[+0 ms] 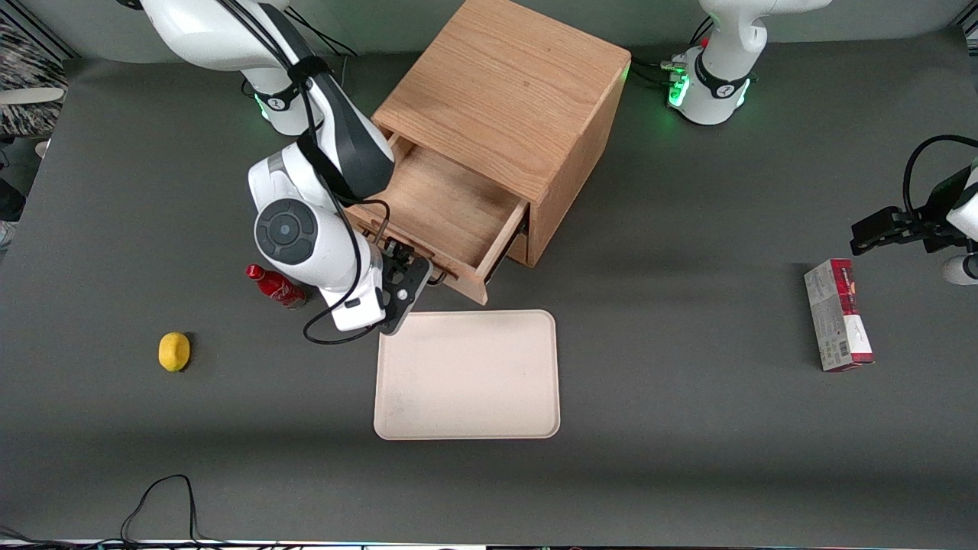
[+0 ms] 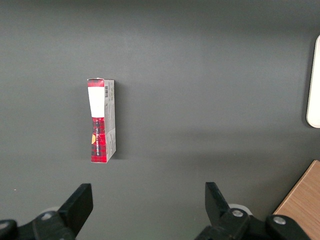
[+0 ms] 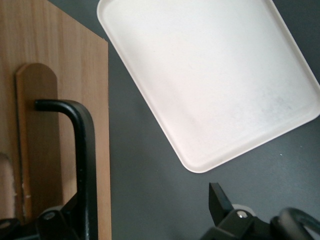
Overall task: Open upper drawer
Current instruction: 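Pull the upper drawer outward from the cabinet with the right gripper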
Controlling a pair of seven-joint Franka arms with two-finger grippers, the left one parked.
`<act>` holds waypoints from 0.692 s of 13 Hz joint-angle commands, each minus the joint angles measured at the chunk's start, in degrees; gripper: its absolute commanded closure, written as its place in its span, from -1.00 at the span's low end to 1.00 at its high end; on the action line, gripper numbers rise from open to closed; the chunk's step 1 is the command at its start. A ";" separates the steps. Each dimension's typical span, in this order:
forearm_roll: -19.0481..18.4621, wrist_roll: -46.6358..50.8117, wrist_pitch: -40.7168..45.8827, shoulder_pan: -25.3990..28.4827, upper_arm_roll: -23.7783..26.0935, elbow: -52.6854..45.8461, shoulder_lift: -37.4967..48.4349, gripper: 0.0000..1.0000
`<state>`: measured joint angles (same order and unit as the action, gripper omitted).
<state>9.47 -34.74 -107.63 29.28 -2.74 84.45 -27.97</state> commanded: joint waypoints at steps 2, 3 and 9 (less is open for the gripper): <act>-0.24 -0.86 1.81 -1.77 0.19 -5.43 -3.23 -1.00; -0.15 -0.77 1.81 -2.56 0.19 -5.79 -3.58 -1.00; -0.24 -0.77 3.57 -4.41 0.19 -8.60 -5.25 -1.00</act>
<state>9.47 -34.74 -105.63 25.82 -2.75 78.89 -31.64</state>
